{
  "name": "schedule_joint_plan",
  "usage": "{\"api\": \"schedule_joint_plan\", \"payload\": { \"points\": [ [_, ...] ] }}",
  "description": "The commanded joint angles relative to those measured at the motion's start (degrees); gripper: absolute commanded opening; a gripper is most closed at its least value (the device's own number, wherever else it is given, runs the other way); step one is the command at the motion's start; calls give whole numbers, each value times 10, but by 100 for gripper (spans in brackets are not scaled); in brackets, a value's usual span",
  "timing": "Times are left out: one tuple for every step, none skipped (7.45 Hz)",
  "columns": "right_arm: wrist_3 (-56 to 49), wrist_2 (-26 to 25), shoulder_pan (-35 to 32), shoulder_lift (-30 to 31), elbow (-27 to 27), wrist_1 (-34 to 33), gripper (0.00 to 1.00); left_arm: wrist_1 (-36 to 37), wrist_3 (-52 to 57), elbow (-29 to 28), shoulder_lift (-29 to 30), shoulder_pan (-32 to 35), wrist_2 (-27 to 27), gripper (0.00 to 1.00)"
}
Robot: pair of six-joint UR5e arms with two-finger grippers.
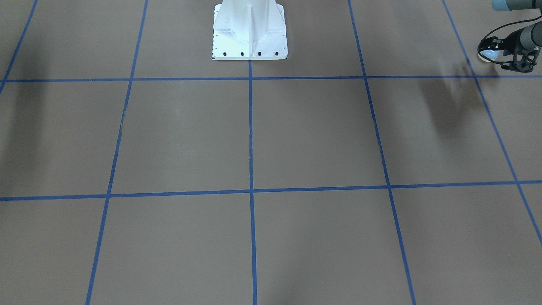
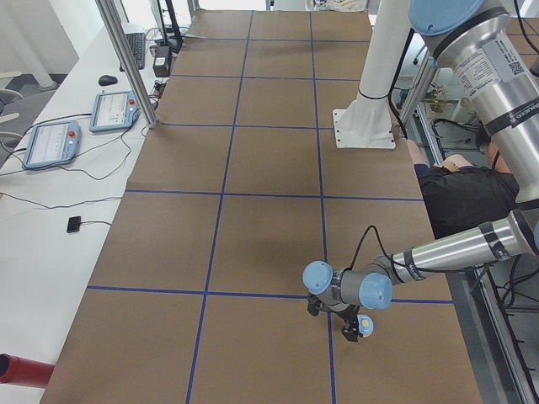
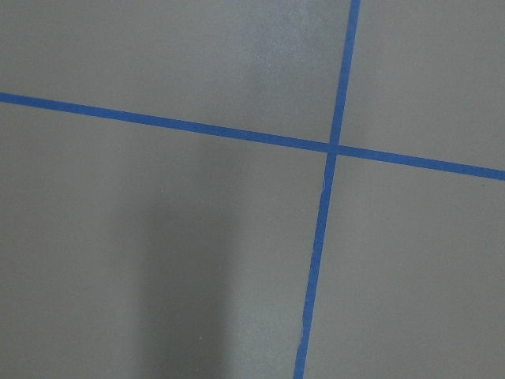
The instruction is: Place and press bell with both arms
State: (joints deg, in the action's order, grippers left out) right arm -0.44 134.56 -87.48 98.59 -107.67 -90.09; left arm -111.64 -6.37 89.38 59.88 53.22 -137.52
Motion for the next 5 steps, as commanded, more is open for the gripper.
{"api": "schedule_joint_plan", "payload": {
  "points": [
    [0,0,0,0,0,0,100,-1,-1,-10,3,-8,1,100],
    [0,0,0,0,0,0,100,-1,-1,-14,8,-11,1,100],
    [0,0,0,0,0,0,100,-1,-1,-18,14,-12,1,100],
    [0,0,0,0,0,0,100,-1,-1,-25,18,-14,1,100],
    [0,0,1,0,0,0,100,-1,-1,-28,22,-18,1,100]
  ]
}}
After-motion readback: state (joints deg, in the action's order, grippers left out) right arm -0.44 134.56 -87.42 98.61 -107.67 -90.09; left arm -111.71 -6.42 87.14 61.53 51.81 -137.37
